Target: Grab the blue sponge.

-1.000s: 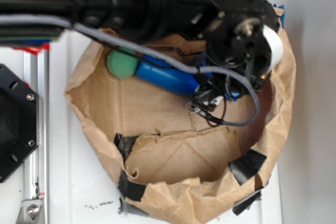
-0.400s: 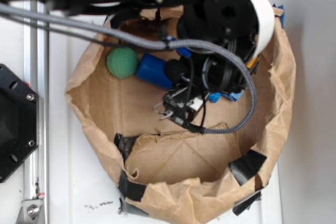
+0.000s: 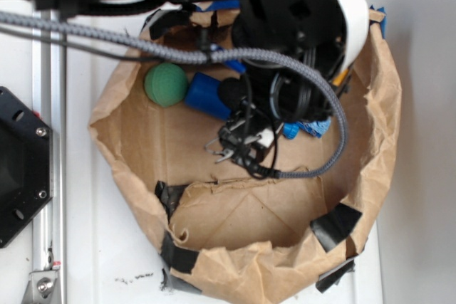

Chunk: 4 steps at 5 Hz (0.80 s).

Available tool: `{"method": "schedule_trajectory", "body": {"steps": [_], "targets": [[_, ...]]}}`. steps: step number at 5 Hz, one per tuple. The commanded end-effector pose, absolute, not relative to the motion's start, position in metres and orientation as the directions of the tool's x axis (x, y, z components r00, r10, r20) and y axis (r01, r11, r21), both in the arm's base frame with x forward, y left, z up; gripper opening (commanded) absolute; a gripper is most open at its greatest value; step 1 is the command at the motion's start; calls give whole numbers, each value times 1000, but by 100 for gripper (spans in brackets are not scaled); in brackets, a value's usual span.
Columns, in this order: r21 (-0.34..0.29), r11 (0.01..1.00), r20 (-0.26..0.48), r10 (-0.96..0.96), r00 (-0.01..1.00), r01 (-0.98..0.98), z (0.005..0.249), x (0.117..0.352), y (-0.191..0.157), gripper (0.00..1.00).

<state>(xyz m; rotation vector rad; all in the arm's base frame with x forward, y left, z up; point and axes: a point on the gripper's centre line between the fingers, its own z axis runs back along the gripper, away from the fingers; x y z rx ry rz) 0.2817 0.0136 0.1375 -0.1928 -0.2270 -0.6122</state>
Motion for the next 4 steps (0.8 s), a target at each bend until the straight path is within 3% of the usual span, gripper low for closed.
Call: {"method": "schedule_trajectory", "body": {"steps": [1, 2, 4], "targets": [[-49, 818, 281, -539, 794, 573, 132, 302, 22, 100], [-25, 798, 288, -570, 769, 602, 124, 316, 31, 100], [68, 660, 258, -736, 626, 748, 116, 313, 35, 100]]}}
